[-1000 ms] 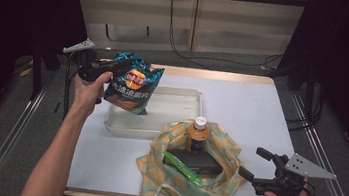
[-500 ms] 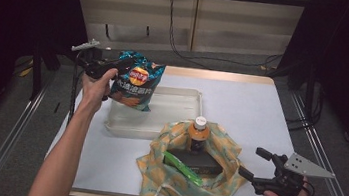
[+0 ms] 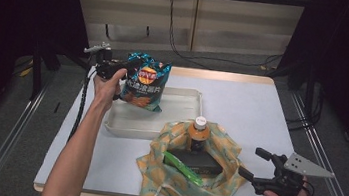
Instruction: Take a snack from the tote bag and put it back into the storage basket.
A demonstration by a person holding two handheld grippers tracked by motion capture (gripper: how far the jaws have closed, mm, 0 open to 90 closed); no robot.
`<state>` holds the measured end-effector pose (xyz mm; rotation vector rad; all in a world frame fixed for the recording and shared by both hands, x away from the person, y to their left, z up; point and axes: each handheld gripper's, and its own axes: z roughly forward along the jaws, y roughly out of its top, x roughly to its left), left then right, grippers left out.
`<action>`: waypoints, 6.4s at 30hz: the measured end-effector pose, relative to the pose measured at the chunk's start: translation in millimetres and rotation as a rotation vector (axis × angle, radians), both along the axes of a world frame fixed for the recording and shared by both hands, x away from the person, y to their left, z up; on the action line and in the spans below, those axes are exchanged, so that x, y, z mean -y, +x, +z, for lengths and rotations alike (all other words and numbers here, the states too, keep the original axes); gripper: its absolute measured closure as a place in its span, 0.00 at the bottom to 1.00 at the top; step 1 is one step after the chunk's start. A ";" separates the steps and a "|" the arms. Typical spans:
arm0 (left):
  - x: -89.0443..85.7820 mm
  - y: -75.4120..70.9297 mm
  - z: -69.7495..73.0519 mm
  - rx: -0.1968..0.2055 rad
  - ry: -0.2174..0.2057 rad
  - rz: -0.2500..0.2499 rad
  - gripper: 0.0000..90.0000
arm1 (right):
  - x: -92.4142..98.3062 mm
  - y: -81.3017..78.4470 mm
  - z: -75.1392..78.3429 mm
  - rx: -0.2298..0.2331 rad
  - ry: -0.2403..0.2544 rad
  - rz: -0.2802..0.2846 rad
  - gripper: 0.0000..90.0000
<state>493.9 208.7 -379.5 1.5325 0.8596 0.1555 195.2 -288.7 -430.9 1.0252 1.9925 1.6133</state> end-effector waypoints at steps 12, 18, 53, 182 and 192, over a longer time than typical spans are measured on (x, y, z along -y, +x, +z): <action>-12.9 3.5 -6.4 0.014 0.153 0.002 0.91 | -0.2 0.4 -0.5 -0.002 -0.007 0.003 0.11; -24.4 3.1 -7.5 0.054 0.167 0.035 0.89 | -0.1 0.5 -0.5 -0.002 -0.006 0.001 0.11; 46.0 -38.2 -54.4 -0.038 0.323 -0.290 1.00 | -0.8 0.6 -0.7 -0.006 -0.017 0.004 0.13; 125.4 -208.2 -51.3 0.139 0.315 -0.726 0.57 | -8.3 -0.5 -2.2 -0.022 -0.048 0.017 0.15; 122.1 -211.7 -45.9 0.173 0.331 -0.764 0.76 | -8.2 -1.1 -2.0 -0.019 -0.044 0.013 0.15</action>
